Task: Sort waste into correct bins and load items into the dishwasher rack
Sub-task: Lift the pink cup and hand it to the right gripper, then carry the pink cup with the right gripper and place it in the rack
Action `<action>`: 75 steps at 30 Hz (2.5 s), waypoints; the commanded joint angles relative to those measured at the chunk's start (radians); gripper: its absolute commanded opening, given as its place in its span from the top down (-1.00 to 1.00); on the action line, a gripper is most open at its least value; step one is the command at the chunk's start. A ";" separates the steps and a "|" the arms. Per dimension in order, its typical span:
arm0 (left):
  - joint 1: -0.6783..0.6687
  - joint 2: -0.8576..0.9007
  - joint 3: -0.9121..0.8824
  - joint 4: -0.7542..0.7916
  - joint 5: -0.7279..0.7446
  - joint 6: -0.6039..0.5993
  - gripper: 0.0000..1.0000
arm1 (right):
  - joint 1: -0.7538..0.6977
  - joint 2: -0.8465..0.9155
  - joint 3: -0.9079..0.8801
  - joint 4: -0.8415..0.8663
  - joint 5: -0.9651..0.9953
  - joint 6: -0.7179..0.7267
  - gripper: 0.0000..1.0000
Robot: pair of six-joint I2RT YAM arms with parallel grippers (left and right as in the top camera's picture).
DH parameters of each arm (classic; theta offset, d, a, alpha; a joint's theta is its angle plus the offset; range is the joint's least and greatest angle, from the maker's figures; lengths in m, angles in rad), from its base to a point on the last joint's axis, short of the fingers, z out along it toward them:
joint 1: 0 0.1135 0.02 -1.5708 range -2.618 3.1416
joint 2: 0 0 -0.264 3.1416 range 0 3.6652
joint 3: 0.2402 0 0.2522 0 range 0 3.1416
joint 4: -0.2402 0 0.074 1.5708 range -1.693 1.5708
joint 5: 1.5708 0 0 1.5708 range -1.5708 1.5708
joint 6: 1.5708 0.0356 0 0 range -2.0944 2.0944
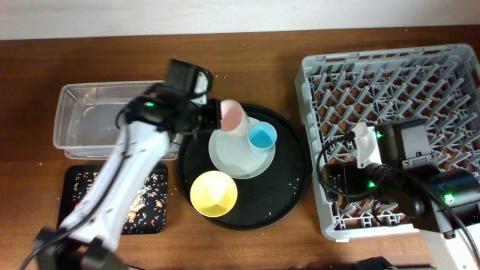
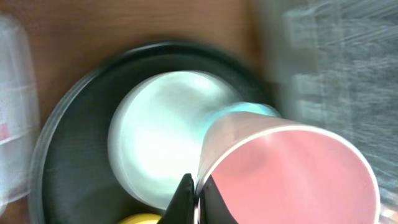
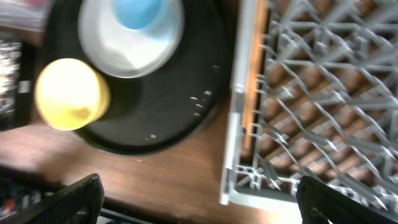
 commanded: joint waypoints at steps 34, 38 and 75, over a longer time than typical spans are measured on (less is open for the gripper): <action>0.076 -0.063 0.034 -0.162 1.074 0.383 0.99 | -0.004 0.168 0.034 0.439 -1.014 -0.172 -0.78; 0.076 -0.063 0.034 -0.135 1.073 0.383 0.99 | -0.004 0.168 0.034 0.417 -1.014 -0.172 -0.59; 0.216 -0.063 0.034 -0.150 0.570 0.375 0.42 | -0.005 0.168 0.034 0.495 -0.645 -0.168 0.02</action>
